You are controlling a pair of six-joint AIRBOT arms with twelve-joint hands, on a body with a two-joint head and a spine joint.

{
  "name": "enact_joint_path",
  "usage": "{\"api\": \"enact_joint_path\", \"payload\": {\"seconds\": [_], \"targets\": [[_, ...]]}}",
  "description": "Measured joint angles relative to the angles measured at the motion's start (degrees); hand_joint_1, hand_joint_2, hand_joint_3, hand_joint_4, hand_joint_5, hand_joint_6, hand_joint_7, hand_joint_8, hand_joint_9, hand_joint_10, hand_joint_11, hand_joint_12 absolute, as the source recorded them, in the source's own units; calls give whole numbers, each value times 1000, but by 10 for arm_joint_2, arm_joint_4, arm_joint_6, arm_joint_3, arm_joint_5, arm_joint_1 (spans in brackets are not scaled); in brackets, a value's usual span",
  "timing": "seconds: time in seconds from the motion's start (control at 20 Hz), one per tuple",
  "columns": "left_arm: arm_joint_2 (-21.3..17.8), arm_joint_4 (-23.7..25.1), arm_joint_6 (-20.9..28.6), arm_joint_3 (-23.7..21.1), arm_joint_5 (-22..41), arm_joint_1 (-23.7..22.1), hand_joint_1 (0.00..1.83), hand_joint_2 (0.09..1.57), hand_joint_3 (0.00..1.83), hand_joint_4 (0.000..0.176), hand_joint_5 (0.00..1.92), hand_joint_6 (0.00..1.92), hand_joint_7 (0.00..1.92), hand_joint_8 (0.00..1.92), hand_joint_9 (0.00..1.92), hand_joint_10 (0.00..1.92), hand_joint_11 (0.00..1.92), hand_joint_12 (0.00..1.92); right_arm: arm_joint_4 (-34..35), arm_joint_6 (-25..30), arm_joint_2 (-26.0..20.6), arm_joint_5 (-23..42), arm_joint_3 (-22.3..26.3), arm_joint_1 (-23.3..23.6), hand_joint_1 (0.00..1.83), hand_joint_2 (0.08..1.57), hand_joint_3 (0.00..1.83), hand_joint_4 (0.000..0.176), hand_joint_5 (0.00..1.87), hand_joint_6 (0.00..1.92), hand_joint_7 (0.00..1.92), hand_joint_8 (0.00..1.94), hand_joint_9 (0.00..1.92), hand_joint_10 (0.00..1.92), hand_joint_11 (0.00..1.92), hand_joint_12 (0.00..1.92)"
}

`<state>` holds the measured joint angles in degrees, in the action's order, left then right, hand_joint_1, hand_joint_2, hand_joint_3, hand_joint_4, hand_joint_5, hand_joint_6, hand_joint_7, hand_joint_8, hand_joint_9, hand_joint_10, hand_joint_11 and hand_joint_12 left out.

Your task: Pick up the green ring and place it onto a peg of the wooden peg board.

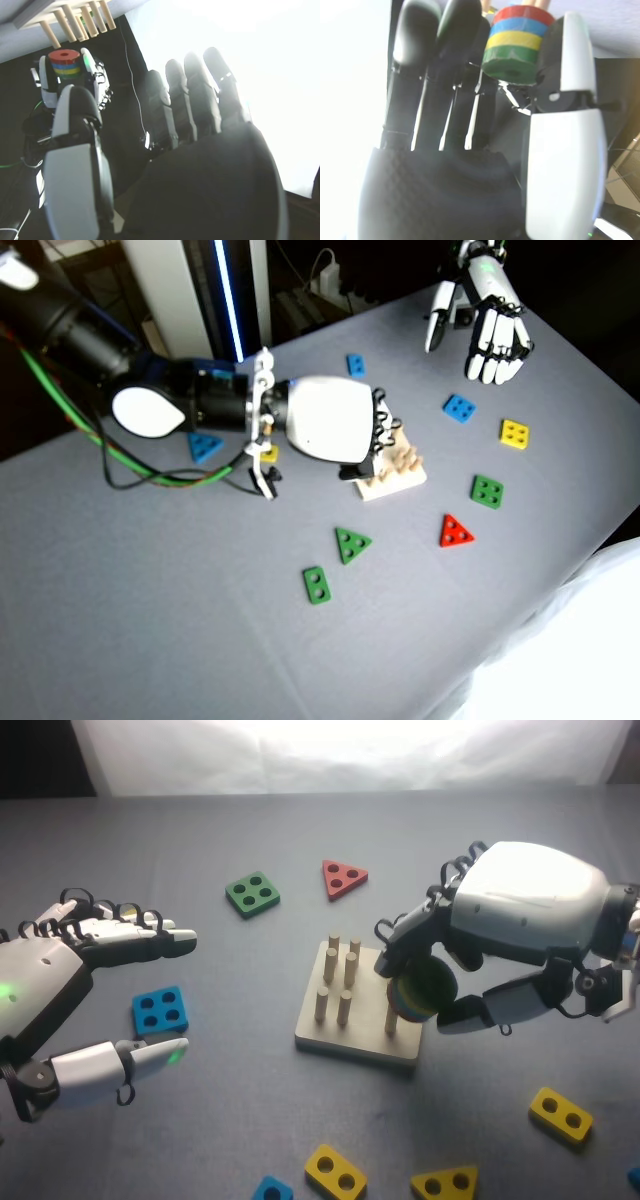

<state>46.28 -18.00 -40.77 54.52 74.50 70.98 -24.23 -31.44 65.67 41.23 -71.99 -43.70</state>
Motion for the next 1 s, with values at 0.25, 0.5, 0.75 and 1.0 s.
{"api": "enact_joint_path", "payload": {"seconds": [0.25, 0.5, 0.75, 1.0], "targets": [[0, 0, 2, 0, 0, 0, 830, 1083, 1, 15, 596, 2, 504, 4, 405, 3, 0, 968, 0, 0, 0, -12, -2, 0, 1268, 1051, 2, 0, 1027, 819, 1239, 699, 1303, 891, 1224, 1372], [0, 0, 2, 0, 0, 0, 835, 1078, 0, 15, 600, 2, 518, 5, 412, 4, 0, 989, -5, 0, 1, -17, -2, 0, 1282, 1030, 0, 0, 1062, 762, 1305, 576, 1366, 773, 1253, 1301], [0, 0, 2, 0, 0, 0, 773, 1085, 1, 27, 611, 1, 519, 0, 421, 5, 0, 1019, -10, 2, 2, -17, -2, 1, 1291, 1028, 1, 0, 1098, 658, 1266, 696, 1343, 887, 1248, 1356], [0, -1, 2, 0, 0, 0, 790, 1091, 0, 17, 614, 1, 503, 0, 382, 2, 0, 957, -31, 15, 2, -14, -1, 14, 1282, 1034, 0, 0, 1095, 672, 1242, 734, 1249, 1057, 1168, 1482]]}}
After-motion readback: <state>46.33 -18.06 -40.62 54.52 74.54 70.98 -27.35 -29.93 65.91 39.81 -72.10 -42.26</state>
